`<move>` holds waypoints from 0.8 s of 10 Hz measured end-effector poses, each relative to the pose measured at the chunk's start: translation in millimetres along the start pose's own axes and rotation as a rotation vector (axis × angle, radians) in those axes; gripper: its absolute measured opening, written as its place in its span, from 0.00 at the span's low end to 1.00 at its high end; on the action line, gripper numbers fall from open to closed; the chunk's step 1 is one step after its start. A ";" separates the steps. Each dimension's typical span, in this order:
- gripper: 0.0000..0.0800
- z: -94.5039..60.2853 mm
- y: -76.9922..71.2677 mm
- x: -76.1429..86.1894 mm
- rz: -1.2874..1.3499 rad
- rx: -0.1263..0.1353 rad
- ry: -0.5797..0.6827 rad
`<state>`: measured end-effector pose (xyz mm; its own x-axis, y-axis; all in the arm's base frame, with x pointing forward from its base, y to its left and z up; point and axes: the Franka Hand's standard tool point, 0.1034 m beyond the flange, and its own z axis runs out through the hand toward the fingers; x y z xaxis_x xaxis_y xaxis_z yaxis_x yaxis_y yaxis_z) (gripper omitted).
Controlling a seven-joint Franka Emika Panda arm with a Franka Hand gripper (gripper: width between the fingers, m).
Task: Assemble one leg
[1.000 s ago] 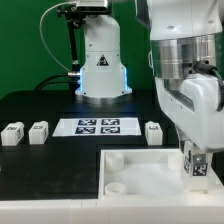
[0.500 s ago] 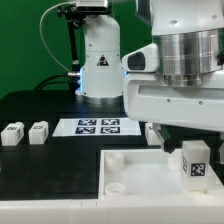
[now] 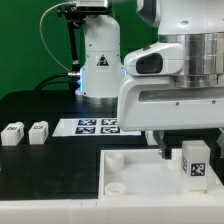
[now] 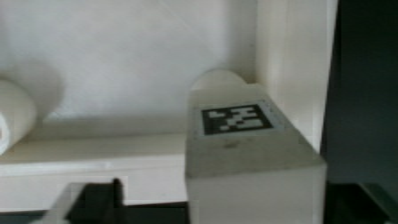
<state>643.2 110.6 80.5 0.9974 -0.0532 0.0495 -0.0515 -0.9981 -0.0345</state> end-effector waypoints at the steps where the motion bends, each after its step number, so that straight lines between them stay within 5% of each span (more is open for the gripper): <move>1: 0.49 0.1 0.1 0.0 0.002 0.000 0.000; 2: 0.37 0.2 -2.5 -0.5 0.180 0.010 -0.002; 6: 0.37 0.2 -3.6 -1.9 0.819 0.004 -0.022; 8: 0.37 2.1 1.2 -2.4 1.274 0.041 -0.052</move>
Offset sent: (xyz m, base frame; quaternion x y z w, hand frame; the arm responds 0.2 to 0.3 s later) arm 0.0000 0.0000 0.0000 0.0000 0.0000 0.2667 0.9638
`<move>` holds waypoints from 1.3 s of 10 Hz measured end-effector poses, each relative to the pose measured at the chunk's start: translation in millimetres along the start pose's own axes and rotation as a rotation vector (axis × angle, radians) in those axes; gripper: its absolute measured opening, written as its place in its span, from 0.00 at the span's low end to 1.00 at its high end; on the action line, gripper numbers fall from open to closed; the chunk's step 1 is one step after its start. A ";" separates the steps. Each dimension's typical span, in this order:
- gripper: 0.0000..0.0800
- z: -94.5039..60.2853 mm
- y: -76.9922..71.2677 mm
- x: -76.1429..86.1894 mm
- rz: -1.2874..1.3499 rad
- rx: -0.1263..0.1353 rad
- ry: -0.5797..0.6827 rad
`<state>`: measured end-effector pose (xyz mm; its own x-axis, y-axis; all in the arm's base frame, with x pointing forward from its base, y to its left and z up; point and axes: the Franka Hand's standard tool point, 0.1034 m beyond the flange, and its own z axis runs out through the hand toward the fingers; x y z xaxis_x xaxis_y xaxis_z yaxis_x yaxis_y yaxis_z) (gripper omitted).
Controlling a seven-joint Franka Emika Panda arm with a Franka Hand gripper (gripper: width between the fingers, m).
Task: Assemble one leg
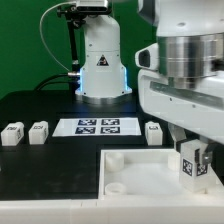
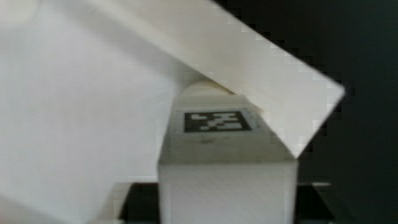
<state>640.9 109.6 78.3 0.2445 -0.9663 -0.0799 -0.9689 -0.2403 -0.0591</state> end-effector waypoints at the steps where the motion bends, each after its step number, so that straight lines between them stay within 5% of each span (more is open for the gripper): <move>1: 0.37 0.2 0.7 0.7 0.155 -0.003 -0.003; 4: 0.43 1.1 1.0 0.6 0.186 -0.004 -0.003; 5: 0.67 1.8 1.0 -0.5 0.128 -0.003 -0.003; 6: 0.67 5.3 0.2 -5.5 0.004 0.020 0.015; 7: 0.78 8.1 2.3 -13.9 -0.192 0.001 0.042; 11: 0.81 7.9 0.6 -13.6 -0.688 -0.005 0.053; 13: 0.81 6.2 -0.6 -10.1 -1.053 -0.032 0.074</move>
Offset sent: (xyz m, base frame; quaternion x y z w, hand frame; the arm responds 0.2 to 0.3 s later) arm 0.0000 0.0000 0.0000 0.0000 0.0000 0.0000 1.0000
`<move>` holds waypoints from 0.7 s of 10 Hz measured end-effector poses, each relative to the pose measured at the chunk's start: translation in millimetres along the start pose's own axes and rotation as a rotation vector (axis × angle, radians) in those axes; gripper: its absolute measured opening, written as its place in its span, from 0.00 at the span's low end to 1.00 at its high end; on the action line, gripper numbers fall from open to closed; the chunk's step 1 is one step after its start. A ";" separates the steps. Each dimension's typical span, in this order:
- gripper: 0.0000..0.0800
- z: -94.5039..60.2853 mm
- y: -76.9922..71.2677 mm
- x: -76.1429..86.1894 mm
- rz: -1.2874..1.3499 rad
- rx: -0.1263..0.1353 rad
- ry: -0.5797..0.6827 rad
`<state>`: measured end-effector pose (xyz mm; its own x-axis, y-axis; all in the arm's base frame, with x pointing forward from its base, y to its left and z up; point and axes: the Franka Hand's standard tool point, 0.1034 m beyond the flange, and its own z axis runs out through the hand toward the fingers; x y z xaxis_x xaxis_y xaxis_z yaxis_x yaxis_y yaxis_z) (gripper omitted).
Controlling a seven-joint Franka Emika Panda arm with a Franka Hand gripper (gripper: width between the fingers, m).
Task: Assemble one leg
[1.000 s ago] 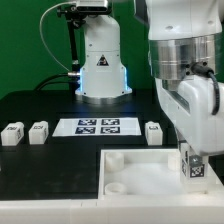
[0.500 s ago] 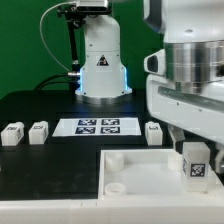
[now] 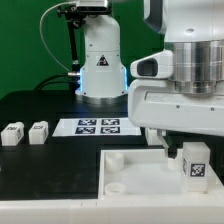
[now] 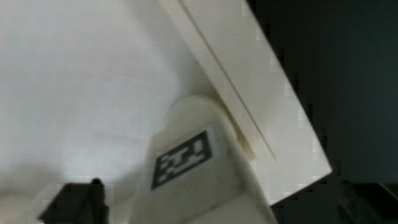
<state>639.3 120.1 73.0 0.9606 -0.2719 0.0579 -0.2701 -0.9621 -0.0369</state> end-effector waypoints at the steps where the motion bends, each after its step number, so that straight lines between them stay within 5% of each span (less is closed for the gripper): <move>1: 0.81 -2.6 -0.7 2.6 -0.189 -0.007 0.002; 3: 0.81 -3.2 0.4 4.3 -0.229 -0.004 0.003; 5: 0.48 -3.0 0.4 4.3 -0.187 -0.003 0.003; 6: 0.48 -2.9 0.4 4.2 -0.101 -0.002 0.003; 7: 0.37 -2.8 1.1 4.4 0.023 -0.003 0.003</move>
Offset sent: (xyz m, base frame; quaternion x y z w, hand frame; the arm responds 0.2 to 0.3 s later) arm 0.0000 0.0000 0.0000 0.0000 0.0000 0.0000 1.0000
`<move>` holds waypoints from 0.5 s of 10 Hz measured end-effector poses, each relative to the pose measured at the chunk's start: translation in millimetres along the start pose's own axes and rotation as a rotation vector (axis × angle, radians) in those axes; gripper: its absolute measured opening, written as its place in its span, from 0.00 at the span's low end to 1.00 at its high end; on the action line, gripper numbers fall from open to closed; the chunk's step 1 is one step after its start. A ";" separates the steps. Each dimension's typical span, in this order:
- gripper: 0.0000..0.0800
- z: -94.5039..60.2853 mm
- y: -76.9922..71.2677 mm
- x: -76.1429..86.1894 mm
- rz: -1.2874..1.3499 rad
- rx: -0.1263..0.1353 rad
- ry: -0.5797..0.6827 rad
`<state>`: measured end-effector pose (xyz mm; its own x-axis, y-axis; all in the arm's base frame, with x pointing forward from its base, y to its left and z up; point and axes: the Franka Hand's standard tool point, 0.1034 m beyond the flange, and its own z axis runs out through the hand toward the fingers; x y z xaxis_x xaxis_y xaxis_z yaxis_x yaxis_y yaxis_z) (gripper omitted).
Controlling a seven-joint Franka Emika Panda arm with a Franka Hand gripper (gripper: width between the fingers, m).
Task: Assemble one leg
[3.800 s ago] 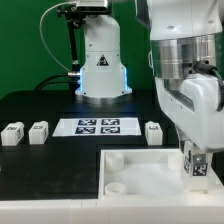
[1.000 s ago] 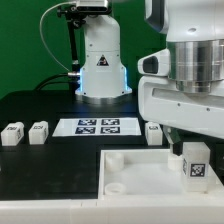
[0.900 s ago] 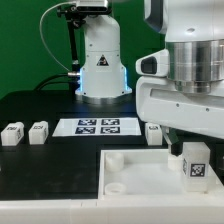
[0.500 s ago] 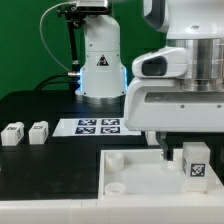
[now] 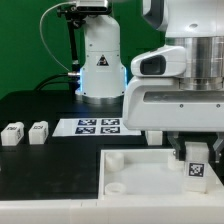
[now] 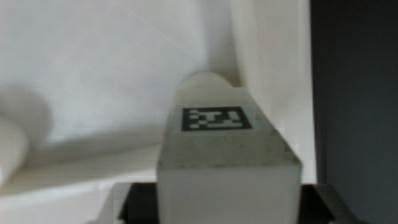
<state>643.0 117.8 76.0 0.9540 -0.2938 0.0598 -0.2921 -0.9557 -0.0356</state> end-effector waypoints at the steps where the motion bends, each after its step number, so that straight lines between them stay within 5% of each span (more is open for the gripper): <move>1: 0.37 0.1 0.8 0.2 0.122 -0.001 0.000; 3: 0.37 0.1 3.8 1.4 0.564 -0.008 -0.018; 5: 0.37 1.9 10.5 2.0 1.009 0.024 -0.067</move>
Offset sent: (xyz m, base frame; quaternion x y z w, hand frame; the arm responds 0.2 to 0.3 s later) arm 0.0318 0.0080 0.0078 0.1165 0.0063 0.5680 0.8147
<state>641.9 107.2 73.8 0.2641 -0.9623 -0.0650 -0.9637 -0.2606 -0.0587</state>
